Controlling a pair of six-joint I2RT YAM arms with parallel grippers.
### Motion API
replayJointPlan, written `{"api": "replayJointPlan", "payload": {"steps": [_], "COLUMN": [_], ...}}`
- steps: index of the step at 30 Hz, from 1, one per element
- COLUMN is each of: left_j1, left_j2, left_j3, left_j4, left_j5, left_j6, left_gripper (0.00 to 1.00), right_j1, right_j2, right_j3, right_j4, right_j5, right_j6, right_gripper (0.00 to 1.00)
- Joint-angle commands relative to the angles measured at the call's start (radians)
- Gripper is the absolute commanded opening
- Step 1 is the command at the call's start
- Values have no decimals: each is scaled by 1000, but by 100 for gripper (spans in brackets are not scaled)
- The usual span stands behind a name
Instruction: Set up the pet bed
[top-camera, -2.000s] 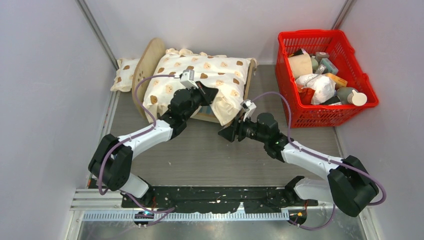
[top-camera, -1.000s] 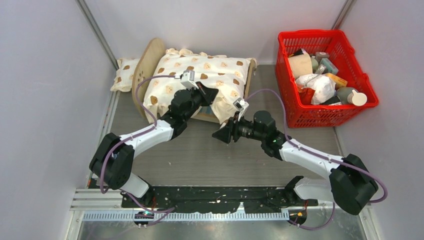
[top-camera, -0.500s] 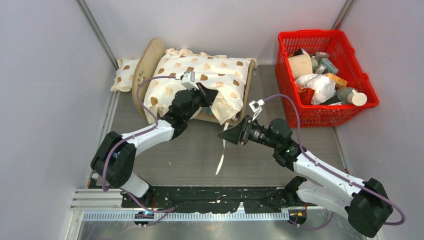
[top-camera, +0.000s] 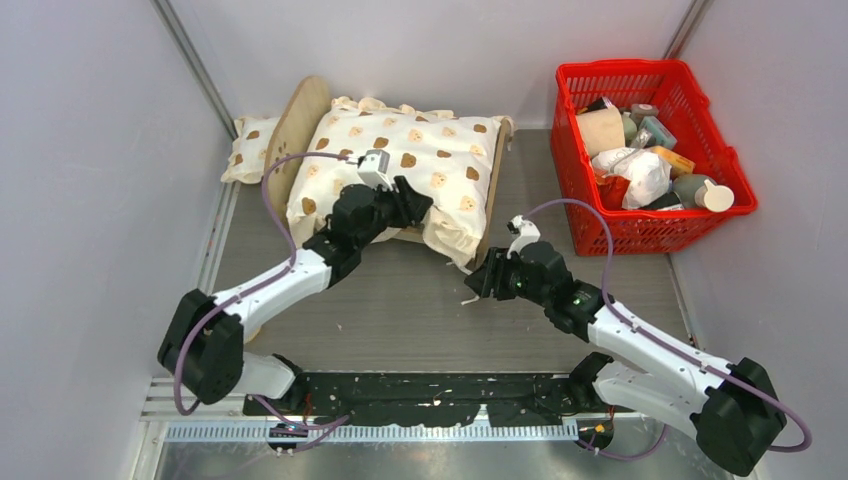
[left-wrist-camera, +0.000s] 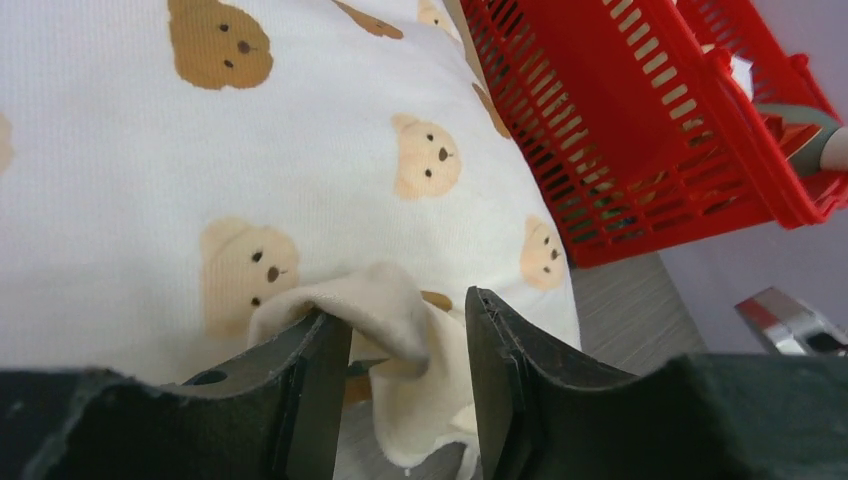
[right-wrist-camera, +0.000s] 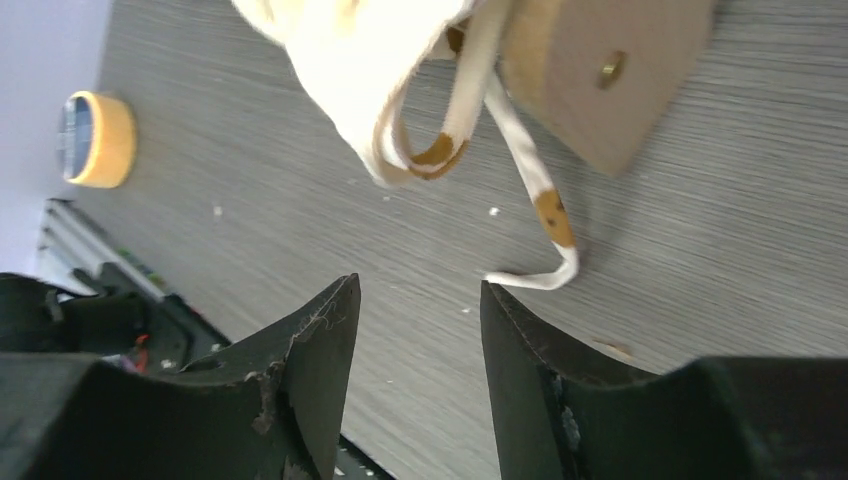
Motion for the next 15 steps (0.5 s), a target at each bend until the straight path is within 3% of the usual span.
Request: {"api": "replayJointPlan", "payload": {"steps": [1, 7, 15], "left_j1": [-30, -111, -241], "left_j2": [-125, -259, -320], "left_j3": [0, -149, -343], "left_j4": [-227, -293, -171], "left_j5": [2, -9, -103], "left_j6": [165, 214, 177], "left_gripper": [49, 50, 49], "right_j1": [1, 17, 44], "right_j2": [-20, 17, 140], "right_j3": [50, 0, -76], "right_j4": [-73, -50, 115], "right_j5": [149, 208, 220], "right_j6": [-83, -184, -194], "right_gripper": [53, 55, 56]}}
